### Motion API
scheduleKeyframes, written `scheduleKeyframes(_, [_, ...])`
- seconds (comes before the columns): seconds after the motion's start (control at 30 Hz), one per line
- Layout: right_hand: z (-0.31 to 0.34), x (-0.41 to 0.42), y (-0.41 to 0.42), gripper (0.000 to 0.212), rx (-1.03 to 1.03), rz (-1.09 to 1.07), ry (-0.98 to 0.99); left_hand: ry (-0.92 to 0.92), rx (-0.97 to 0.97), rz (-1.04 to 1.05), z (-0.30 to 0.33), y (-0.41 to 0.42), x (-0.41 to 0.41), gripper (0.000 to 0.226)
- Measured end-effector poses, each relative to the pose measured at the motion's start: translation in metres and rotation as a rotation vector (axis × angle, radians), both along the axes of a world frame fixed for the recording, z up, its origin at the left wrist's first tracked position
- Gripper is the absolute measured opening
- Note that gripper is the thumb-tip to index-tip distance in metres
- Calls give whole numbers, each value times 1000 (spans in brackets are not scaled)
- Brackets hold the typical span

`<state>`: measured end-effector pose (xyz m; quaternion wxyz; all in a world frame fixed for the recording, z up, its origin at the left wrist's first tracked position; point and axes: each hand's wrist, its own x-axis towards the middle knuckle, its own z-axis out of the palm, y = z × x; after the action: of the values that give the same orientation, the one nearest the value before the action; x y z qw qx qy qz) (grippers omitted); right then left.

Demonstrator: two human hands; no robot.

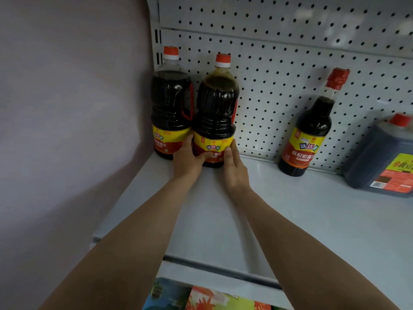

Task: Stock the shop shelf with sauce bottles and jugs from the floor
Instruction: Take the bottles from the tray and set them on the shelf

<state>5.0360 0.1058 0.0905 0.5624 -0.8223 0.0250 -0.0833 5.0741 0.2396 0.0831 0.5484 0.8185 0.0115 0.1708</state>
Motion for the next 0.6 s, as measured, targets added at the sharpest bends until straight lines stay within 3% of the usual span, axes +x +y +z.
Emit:
scheduleKeyframes(0.23, [-5, 4, 2, 53, -94, -6, -48, -39, -100, 8, -12, -1, -1, 73])
scheduleKeyframes(0.4, [3, -14, -6, 53, 22, 36, 26, 172, 36, -31, -3, 14, -25, 59])
scheduleKeyframes(0.5, [5, -62, -4, 60, -1, 72, 77, 239, -126, -94, 0, 21, -71, 75])
scheduleKeyframes(0.6, [6, -114, 3, 61, -38, 46, 148, 316, -218, -126, 3, 28, -129, 75])
